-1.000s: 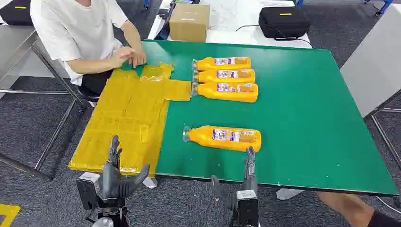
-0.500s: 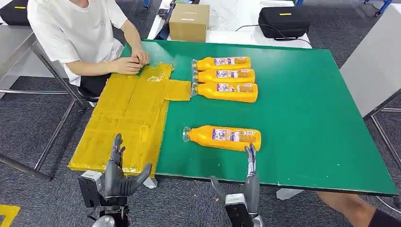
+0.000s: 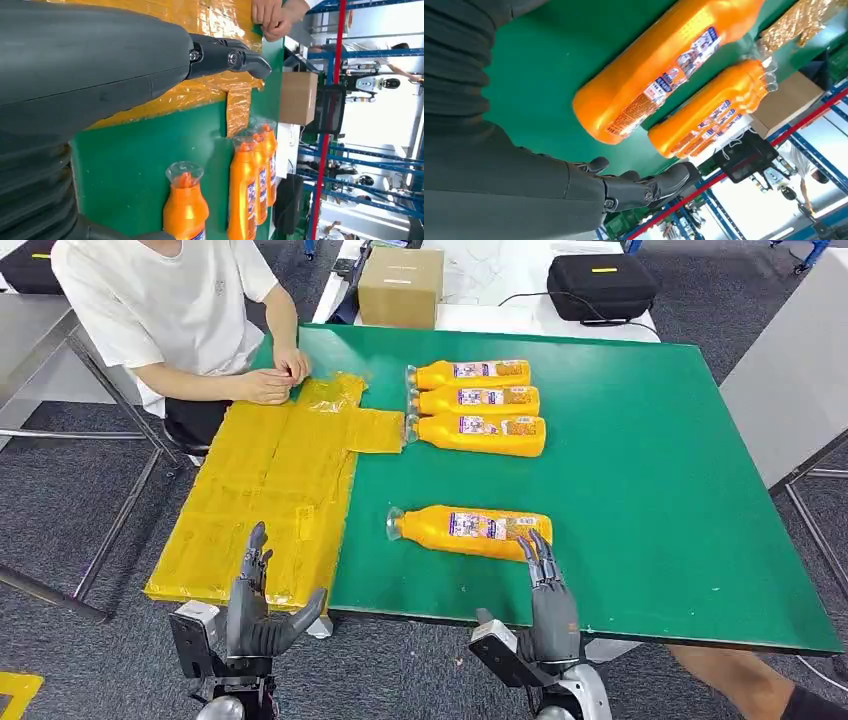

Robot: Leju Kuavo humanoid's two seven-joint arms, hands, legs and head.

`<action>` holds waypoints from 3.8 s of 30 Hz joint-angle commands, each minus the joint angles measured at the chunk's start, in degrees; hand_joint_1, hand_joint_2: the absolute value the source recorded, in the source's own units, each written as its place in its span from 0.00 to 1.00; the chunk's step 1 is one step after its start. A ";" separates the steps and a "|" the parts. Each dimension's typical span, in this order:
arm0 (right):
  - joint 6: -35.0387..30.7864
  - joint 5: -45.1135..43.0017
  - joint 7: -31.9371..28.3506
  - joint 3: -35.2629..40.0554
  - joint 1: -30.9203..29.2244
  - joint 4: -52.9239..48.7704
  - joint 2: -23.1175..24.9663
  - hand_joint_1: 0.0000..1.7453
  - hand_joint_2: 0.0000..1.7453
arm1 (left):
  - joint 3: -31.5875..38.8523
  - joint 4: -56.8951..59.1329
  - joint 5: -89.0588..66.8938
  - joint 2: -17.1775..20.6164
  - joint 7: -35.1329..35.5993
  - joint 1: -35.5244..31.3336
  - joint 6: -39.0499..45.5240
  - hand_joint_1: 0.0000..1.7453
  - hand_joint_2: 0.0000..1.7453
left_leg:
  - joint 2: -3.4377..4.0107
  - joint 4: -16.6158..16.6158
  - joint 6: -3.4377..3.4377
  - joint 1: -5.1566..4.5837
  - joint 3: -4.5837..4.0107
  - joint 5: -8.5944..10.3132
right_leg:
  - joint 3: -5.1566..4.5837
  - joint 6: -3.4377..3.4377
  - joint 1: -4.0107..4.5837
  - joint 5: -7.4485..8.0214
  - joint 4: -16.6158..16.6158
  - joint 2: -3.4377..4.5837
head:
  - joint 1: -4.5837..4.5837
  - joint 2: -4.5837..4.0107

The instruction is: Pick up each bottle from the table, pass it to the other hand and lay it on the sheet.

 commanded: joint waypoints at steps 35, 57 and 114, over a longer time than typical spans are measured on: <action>17.30 11.05 8.55 6.92 -35.66 41.39 -2.69 0.00 1.00 | -4.38 6.05 0.10 3.18 2.20 -6.67 -3.78 0.00 1.00 | 0.13 -0.03 0.08 -0.06 0.33 0.02 | 0.31 -0.03 -0.05 0.02 -0.02 0.11 | 0.00 0.00; 29.71 11.72 16.61 15.07 -44.67 54.14 -0.90 0.92 1.00 | -2.05 7.08 -0.64 3.07 1.59 -6.32 -3.53 0.00 1.00 | 0.04 -0.04 0.14 -0.09 0.31 0.14 | 0.29 0.03 -0.09 0.10 -0.04 0.02 | 0.00 0.00; 24.67 -21.41 -8.86 19.60 -20.25 28.85 12.94 1.00 1.00 | -12.57 0.36 13.38 4.44 10.70 -5.83 -9.87 0.00 1.00 | 0.01 -0.07 0.05 -0.05 0.16 0.01 | 0.13 0.01 -0.06 0.01 -0.04 0.00 | 0.02 0.00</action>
